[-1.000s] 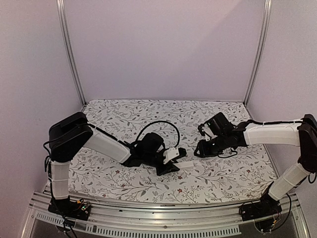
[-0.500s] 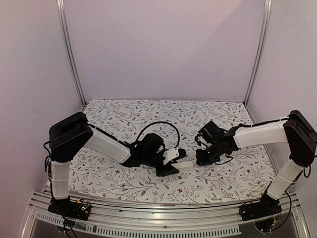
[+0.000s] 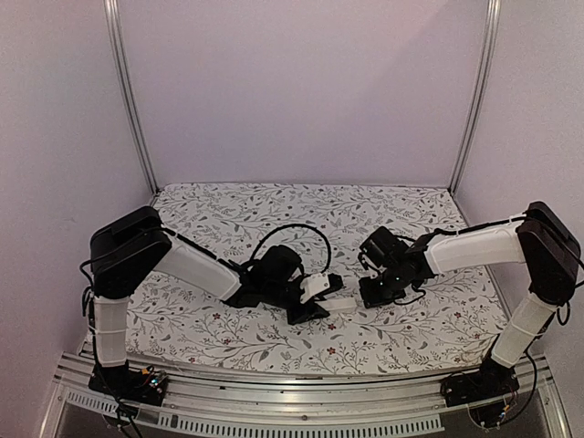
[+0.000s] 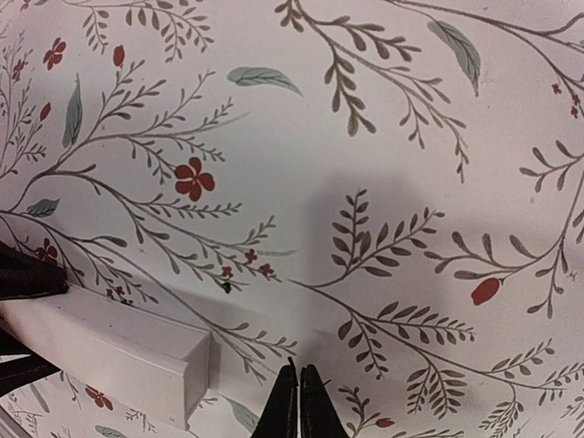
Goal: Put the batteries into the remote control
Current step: Adjust the remote control at the center of the board.
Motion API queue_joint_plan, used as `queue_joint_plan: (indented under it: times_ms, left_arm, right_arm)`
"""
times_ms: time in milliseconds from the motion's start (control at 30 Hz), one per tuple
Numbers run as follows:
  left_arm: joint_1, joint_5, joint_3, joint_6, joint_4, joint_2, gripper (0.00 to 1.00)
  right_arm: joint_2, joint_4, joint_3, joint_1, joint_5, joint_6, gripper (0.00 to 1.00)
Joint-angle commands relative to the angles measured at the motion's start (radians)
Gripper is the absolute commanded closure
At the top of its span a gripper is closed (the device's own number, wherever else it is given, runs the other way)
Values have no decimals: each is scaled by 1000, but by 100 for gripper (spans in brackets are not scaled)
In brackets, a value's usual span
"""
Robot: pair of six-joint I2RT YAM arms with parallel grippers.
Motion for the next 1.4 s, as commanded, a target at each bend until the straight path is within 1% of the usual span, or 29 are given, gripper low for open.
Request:
queue_joint_plan:
  times_ms: [0,200,333,433,500,600,733,800,933,1133,1300,1367]
  left_arm:
    - [-12,19,-11,-2,-14,-3,64]
    - [-11,19,-11,-2,-22,0,65]
    - [-10,12,-15,-8,-20,1,66]
    - [-9,12,-18,-13,-11,3,67]
    - [-10,12,-18,-13,-5,4,67]
    - [-10,12,-21,-13,-5,3,67]
    - [-9,11,-33,-8,-2,-3,67]
    - [-8,13,-38,-7,-4,-11,65]
    - [-4,24,-48,-3,-19,-44,54]
    - [15,7,-94,20,-115,-132,40]
    - [25,-67,-151,20,-164,-172,39]
    - [30,-86,-167,13,-178,-179,43]
  right_arm:
    - [16,-47,33,12,61,5,97]
    - [44,-56,78,41,56,7,98]
    - [93,-79,132,101,59,24,98]
    - [138,-99,196,147,19,36,99]
    - [165,-110,225,156,5,36,100]
    - [137,-118,216,149,55,44,100]
    - [63,-122,171,103,64,41,99]
    - [33,-137,149,84,89,36,99]
    - [3,-150,120,53,109,28,99]
    - [-3,-159,117,50,132,15,99]
    - [7,-148,117,50,119,9,99]
    - [10,-137,113,50,104,9,99]
